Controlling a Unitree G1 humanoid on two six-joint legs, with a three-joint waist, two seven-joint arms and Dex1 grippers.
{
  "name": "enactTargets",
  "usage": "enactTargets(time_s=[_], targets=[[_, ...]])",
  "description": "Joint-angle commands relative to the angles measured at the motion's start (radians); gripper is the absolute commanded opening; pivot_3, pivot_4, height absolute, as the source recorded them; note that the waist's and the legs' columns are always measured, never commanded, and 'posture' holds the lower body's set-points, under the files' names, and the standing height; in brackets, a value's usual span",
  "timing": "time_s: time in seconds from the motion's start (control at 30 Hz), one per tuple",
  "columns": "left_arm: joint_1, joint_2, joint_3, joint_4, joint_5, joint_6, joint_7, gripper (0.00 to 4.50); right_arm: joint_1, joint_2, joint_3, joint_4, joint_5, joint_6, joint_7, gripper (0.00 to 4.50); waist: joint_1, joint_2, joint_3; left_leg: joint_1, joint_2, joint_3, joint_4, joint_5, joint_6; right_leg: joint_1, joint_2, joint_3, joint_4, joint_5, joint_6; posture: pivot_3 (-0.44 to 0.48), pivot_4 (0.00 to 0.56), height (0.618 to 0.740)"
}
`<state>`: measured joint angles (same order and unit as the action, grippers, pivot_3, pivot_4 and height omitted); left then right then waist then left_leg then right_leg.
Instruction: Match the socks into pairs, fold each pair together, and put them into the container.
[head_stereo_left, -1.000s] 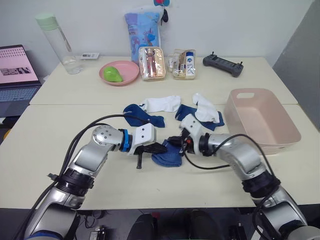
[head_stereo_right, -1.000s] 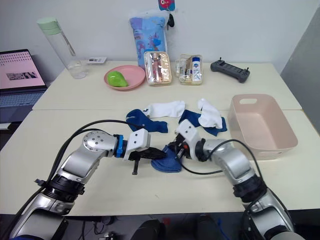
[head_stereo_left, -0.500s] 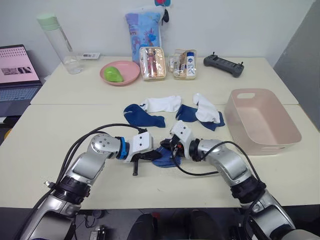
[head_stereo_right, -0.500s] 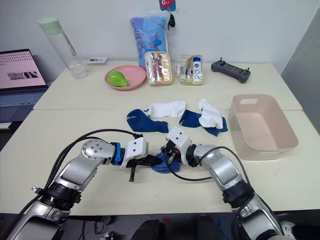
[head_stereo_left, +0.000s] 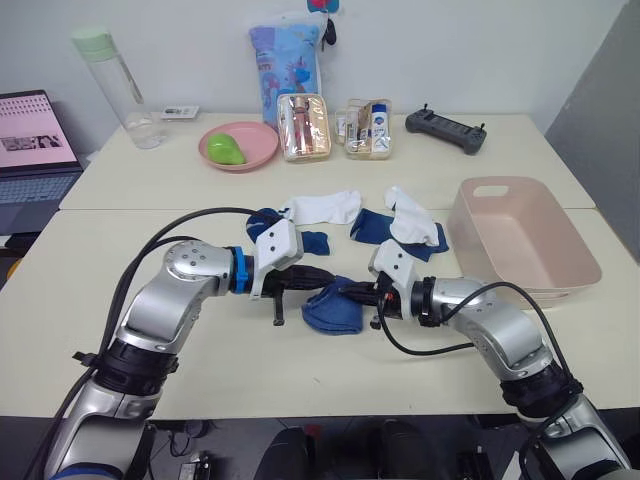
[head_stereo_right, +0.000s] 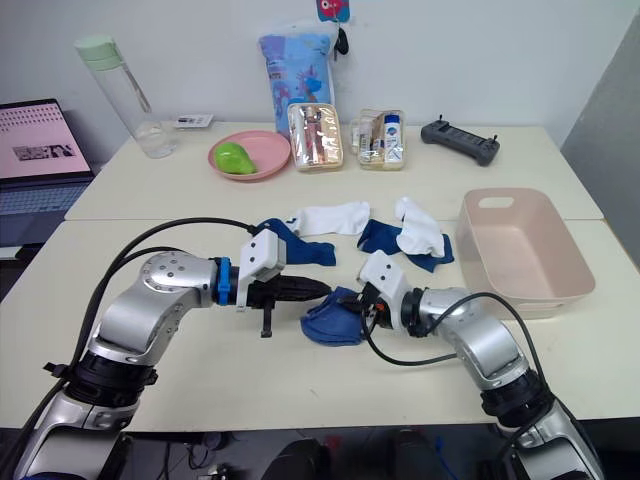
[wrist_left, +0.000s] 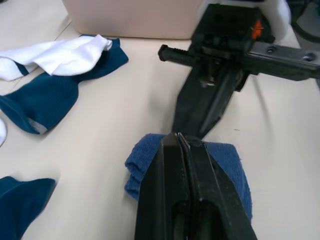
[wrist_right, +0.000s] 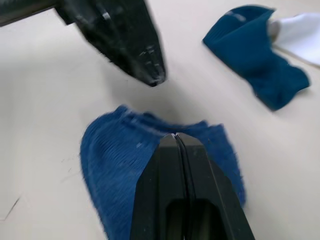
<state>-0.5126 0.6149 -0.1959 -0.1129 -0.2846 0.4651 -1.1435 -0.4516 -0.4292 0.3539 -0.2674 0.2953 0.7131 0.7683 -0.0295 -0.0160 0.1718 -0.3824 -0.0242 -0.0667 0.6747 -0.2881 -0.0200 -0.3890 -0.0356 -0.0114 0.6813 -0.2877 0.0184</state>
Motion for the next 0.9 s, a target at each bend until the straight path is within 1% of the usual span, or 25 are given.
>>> enactTargets(time_s=[0.03, 0.23, 0.43, 0.53, 0.73, 0.8, 0.9], targets=[[-0.003, -0.042, -0.052, 0.064, 0.051, -0.061, 0.031, 0.0, 0.0, -0.008, 0.04, -0.006, -0.01, -0.012, 0.035, 0.03, 0.0, 0.0, 0.0, 0.0, 0.0, 0.0, 0.0, 0.0, 0.0, 0.0, 0.0, 0.0, 0.0, 0.0, 0.0, 0.0, 0.15, 0.733], [0.02, -0.065, -0.094, 0.128, 0.099, -0.117, 0.041, 0.0, 0.032, -0.036, 0.078, -0.008, -0.025, -0.014, 0.057, 0.03, 0.001, 0.0, 0.0, -0.001, 0.0, 0.0, 0.0, 0.0, 0.0, 0.0, 0.0, 0.0, 0.0, 0.0, 0.0, 0.0, 0.15, 0.733], [0.044, -0.056, -0.077, 0.142, 0.114, -0.156, 0.046, 0.0, 0.089, -0.083, 0.061, -0.076, -0.014, -0.005, 0.071, 0.03, 0.002, 0.0, 0.0, -0.001, 0.0, 0.0, 0.001, 0.0, 0.0, 0.0, 0.0, 0.0, -0.001, 0.0, 0.0, 0.0, 0.15, 0.733], [0.046, -0.054, -0.071, 0.141, 0.109, -0.158, 0.047, 0.0, 0.097, -0.089, 0.054, -0.097, -0.007, 0.001, 0.07, 0.03, 0.002, 0.0, 0.0, 0.0, 0.0, 0.0, 0.0, 0.0, 0.0, 0.0, 0.0, 0.0, -0.001, 0.0, 0.0, 0.0, 0.15, 0.733], [0.0, -0.033, -0.025, 0.059, 0.046, -0.136, 0.01, 0.0, 0.082, -0.081, -0.092, -0.209, 0.1, 0.093, 0.033, 0.03, 0.003, 0.0, 0.0, -0.001, 0.0, 0.0, 0.001, 0.0, 0.0, 0.0, 0.0, 0.0, -0.001, 0.0, 0.0, 0.0, 0.15, 0.733], [-0.006, -0.021, -0.032, 0.02, 0.03, -0.121, -0.016, 0.0, 0.082, -0.089, -0.124, -0.221, 0.117, 0.123, 0.022, 0.03, 0.004, 0.0, 0.0, -0.001, 0.0, -0.001, 0.001, 0.0, 0.0, 0.0, 0.0, 0.0, -0.001, 0.0, 0.0, 0.0, 0.15, 0.733], [0.005, -0.01, -0.056, -0.005, 0.033, -0.116, -0.034, 0.0, 0.086, -0.096, -0.142, -0.218, 0.094, 0.114, -0.01, 0.03, 0.003, 0.0, 0.0, -0.001, 0.0, 0.0, 0.0, 0.0, 0.0, 0.0, -0.001, 0.0, -0.001, 0.0, 0.0, 0.0, 0.15, 0.733]])
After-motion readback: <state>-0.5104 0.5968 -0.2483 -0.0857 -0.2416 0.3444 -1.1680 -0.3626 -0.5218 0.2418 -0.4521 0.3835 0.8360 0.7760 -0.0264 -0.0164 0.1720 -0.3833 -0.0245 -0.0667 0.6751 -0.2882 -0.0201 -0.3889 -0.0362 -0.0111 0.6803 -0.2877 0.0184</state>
